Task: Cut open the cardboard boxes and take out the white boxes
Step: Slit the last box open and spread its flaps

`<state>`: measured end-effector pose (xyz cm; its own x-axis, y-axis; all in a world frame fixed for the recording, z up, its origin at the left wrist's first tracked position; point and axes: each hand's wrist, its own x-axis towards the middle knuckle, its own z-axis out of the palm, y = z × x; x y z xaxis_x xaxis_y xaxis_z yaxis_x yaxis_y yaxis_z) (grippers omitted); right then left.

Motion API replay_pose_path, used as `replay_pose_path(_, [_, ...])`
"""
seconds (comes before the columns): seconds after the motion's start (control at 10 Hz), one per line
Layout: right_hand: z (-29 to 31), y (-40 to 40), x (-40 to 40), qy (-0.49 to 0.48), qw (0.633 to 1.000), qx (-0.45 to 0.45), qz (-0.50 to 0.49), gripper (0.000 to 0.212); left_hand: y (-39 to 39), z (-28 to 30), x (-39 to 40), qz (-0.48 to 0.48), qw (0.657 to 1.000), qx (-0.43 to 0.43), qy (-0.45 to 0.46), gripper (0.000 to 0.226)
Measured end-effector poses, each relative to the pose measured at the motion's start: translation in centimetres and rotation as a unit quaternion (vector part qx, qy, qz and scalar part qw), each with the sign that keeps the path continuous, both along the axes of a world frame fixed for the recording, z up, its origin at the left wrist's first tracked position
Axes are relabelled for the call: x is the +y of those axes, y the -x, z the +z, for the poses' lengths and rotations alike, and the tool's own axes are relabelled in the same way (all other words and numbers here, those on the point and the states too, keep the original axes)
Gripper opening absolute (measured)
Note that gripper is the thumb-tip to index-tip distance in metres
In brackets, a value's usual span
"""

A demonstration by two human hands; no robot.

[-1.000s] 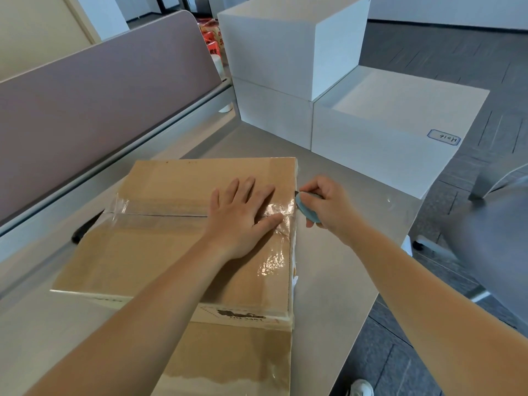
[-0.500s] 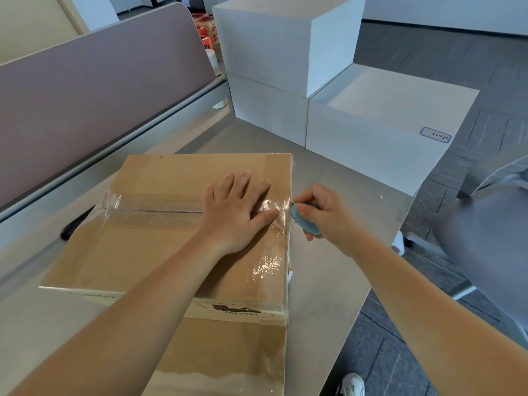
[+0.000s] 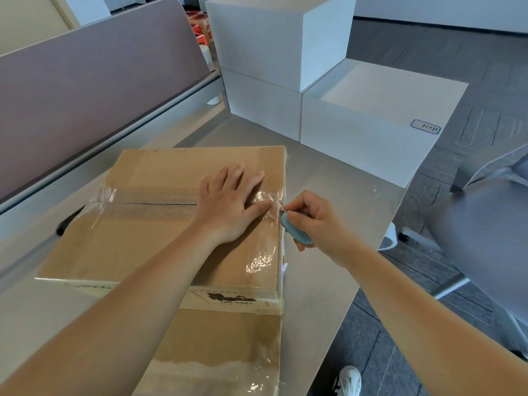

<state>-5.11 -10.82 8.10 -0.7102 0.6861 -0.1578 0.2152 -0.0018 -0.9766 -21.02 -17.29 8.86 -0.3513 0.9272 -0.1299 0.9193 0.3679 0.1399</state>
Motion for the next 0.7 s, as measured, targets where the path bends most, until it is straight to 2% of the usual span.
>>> replay_pose_path(0.3, [0.0,-0.6,-0.9,-0.022,1.000,-0.008,0.006,0.023,-0.1,0.0,0.1,0.006,1.000,0.008,0.002,0.060])
replay_pose_path(0.5, [0.2,-1.7,-0.2,-0.026,0.998,-0.045,0.017,0.018,-0.2,0.1,0.3,0.019,1.000,0.004,0.008,0.059])
replay_pose_path(0.6, [-0.1,-2.8,1.3,0.010,0.997,-0.026,-0.067,0.020,-0.8,0.2,0.6,0.039,0.999,0.001,0.007,0.059])
replay_pose_path(0.7, [0.2,-3.8,2.9,0.031,0.992,-0.018,-0.123,0.012,-2.2,0.1,1.5,0.077,0.997,0.001,0.004,0.061])
